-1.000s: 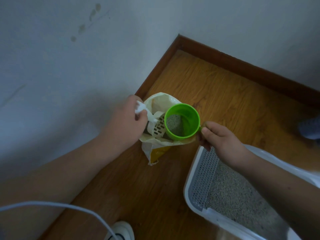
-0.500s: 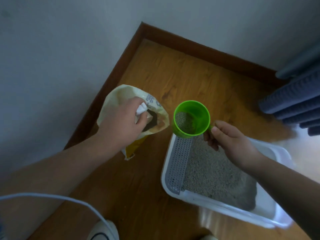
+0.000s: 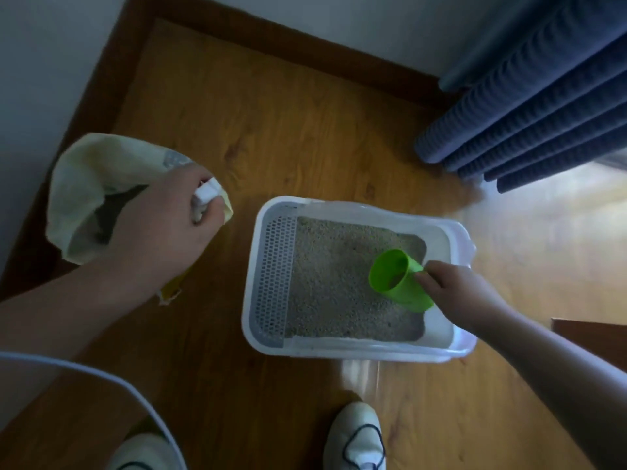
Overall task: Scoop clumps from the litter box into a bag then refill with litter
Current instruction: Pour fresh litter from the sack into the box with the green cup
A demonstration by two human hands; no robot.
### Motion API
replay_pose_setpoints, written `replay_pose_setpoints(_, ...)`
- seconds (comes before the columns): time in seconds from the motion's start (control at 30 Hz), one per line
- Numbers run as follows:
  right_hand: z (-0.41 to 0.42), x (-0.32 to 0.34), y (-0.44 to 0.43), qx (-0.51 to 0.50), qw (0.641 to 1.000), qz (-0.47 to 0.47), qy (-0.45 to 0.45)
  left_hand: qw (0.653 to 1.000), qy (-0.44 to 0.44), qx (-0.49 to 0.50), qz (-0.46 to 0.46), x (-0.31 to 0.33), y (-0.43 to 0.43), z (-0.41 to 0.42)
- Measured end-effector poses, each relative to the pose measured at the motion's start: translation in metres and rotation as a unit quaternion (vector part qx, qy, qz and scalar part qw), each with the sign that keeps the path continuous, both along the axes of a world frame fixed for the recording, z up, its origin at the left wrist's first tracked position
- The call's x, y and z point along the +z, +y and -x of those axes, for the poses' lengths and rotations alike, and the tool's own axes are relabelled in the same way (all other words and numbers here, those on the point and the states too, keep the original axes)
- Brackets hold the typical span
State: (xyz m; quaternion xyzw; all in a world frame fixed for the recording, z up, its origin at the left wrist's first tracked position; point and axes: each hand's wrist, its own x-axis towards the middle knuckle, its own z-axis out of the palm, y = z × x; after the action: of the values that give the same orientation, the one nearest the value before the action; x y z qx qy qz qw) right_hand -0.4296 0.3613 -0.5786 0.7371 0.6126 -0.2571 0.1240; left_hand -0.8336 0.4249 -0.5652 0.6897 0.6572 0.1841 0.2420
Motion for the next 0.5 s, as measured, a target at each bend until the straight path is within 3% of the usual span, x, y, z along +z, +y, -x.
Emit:
replay_pose_setpoints(0.2,-0.009,-0.007,-0.003,-0.003,0.996,0.022,-0.091,1.0,0.002,-0.016,-0.016,-0.014,0.007,-0.007)
replay_pose_setpoints(0.37,-0.003,-0.011,-0.001,-0.039,0.998,0.018,-0.052,0.999,0.019,-0.027,-0.024,-0.014,0.008,-0.01)
replay_pose_setpoints(0.5,0.007,-0.009,0.002,-0.014,0.996,0.026,-0.082,0.996,0.056,-0.043,-0.052,-0.008,0.009,-0.009)
